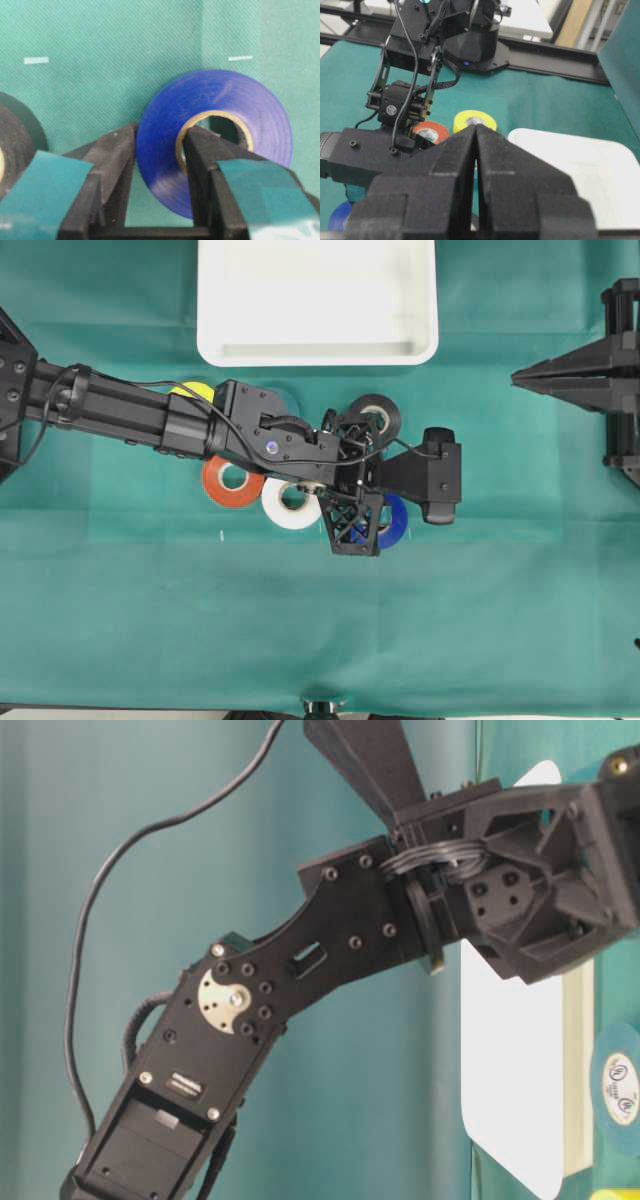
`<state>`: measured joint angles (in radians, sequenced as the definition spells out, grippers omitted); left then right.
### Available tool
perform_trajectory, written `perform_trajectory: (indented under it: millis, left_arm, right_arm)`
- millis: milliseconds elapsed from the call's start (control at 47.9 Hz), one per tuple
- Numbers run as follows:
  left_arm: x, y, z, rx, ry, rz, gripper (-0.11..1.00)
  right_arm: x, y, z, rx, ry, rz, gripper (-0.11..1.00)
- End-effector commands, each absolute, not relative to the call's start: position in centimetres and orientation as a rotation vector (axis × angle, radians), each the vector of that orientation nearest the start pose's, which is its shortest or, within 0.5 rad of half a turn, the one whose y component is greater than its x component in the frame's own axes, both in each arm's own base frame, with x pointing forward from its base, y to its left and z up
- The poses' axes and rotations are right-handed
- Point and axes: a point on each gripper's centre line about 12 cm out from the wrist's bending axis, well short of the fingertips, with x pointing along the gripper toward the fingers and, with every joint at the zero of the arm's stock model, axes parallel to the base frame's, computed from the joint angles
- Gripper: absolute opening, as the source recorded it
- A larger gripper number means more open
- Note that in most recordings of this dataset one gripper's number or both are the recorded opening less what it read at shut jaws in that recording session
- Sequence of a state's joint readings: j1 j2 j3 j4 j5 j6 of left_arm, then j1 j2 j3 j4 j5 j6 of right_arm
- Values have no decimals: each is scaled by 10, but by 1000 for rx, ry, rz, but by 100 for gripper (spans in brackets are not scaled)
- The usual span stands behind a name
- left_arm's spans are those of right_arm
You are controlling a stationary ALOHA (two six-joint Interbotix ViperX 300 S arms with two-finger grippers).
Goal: Pick up the tape from a random location and place it into the white case.
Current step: 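Lift the blue tape roll upward with the left gripper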
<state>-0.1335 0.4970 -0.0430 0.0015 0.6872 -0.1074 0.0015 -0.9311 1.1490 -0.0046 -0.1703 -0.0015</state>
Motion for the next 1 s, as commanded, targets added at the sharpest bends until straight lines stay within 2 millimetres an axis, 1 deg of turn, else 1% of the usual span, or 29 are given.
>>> perform_trajectory:
  millis: [0,125,272,418,460,648,982]
  left_arm:
    - [508,-76,147,-19,1116,-72,25]
    - [505,-76,162,-19,1113,-72,25]
    - [501,-75,188,-23,1079,-75,25]
    - [494,-74,219,-24,1051,-77,25]
    - [491,-74,232,-25,1035,-79,25]
    - [480,-71,272,-21,1008,-81,25]
    - [471,-70,322,-22,985,-83,25]
  right_arm:
    - [208,1,292,-5,26,4,0]
    - [208,1,293,-3,25,4,0]
    - [208,1,292,-5,28,4,0]
    - [208,1,292,-3,28,4,0]
    - [208,1,291,-3,31,4,0]
    - [208,1,292,-3,29,4,0]
    - [208,1,292,-2,32,4,0]
